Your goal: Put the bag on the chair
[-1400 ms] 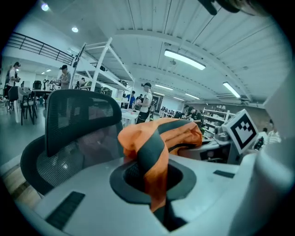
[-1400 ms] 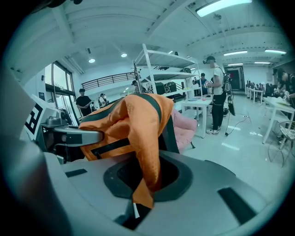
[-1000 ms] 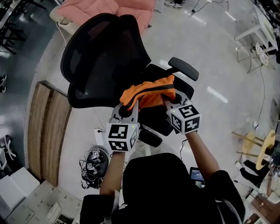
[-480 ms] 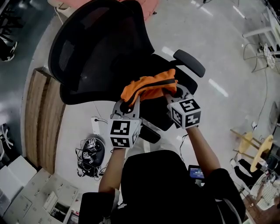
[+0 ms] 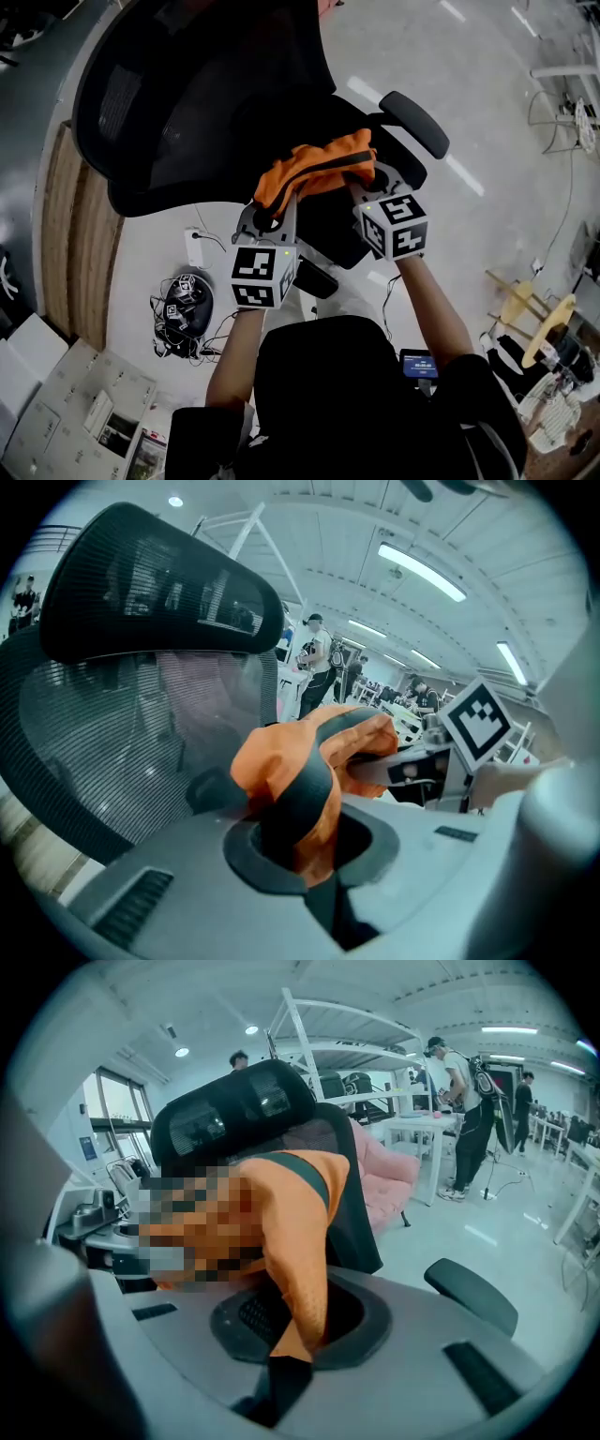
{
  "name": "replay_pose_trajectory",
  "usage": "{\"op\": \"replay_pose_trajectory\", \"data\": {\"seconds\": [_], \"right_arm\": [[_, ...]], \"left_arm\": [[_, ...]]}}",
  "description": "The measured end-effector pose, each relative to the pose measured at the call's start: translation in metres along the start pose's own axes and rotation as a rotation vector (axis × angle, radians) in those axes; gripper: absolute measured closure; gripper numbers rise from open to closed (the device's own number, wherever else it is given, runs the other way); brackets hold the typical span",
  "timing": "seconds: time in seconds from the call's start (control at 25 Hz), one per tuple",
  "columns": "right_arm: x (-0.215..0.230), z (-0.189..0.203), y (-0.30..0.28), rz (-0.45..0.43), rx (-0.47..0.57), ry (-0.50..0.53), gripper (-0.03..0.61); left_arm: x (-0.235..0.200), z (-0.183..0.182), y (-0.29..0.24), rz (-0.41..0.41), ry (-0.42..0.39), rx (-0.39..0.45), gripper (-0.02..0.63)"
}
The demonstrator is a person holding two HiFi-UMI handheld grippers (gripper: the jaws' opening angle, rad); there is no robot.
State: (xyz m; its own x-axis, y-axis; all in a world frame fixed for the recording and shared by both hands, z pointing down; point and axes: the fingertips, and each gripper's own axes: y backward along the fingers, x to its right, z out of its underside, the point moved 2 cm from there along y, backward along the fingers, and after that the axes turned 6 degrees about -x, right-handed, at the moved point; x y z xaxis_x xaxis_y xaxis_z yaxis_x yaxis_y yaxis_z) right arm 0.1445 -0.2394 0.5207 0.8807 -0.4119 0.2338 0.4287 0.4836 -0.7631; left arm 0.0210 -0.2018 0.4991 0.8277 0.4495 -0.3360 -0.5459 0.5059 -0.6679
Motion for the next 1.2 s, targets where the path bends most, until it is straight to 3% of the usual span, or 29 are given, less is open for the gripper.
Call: {"op": "replay_pose_trajectory", "data": {"seconds": [1.2], "right_arm": [[0.004,0.002,-0.129,-0.038,-0.12,0.182,0.549]], "left_arm": [[-0.073,0.048,-0.06,-0.063,0.154,-0.051,0.589]]}}
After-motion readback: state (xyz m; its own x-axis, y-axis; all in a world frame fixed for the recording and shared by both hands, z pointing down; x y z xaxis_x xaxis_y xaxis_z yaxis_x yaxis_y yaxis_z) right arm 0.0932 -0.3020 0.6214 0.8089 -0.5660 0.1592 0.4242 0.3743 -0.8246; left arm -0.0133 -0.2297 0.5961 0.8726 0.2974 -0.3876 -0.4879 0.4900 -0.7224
